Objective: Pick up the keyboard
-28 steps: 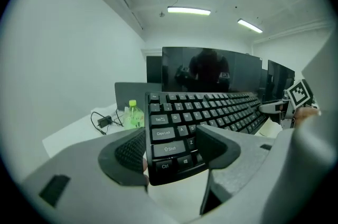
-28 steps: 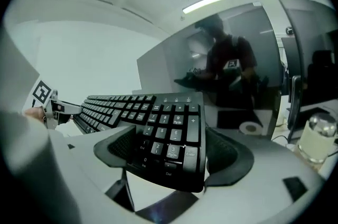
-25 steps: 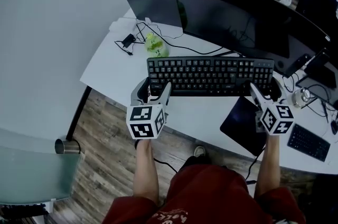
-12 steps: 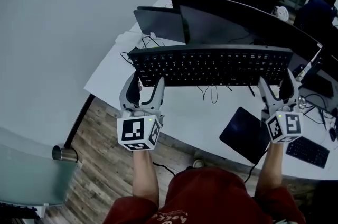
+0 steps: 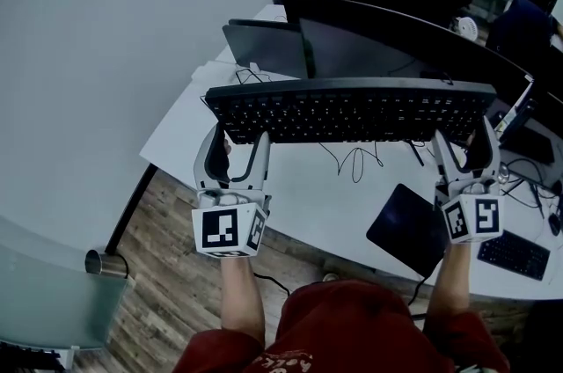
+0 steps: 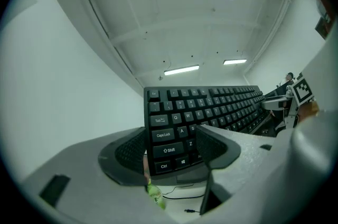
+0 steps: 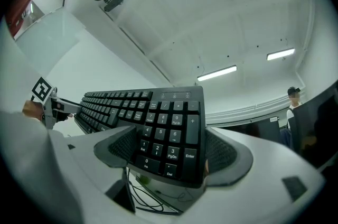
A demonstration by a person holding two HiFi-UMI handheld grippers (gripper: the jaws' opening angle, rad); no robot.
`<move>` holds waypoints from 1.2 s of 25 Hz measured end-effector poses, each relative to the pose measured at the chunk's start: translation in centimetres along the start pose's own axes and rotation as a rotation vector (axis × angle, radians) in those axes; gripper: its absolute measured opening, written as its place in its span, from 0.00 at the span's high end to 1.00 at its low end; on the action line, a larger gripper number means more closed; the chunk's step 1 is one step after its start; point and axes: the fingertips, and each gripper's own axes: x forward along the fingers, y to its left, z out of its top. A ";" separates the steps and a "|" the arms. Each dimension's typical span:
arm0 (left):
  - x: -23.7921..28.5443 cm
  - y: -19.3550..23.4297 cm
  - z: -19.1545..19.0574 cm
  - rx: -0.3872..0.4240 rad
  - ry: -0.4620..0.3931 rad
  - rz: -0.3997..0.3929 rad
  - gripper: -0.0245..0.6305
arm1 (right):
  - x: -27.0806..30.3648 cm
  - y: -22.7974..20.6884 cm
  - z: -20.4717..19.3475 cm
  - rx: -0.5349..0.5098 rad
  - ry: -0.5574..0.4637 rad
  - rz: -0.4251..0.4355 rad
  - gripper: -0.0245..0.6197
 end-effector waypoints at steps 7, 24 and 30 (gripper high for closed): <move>0.9 0.3 -0.7 -0.010 0.026 -0.005 0.50 | 0.7 -0.1 -0.4 -0.006 0.024 -0.004 0.34; 1.1 0.4 -1.1 -0.011 0.060 0.002 0.50 | 0.9 -0.1 -1.0 0.004 0.049 -0.011 0.34; 1.2 0.4 -1.3 -0.015 0.079 -0.003 0.50 | 0.9 -0.1 -1.1 0.009 0.066 -0.013 0.34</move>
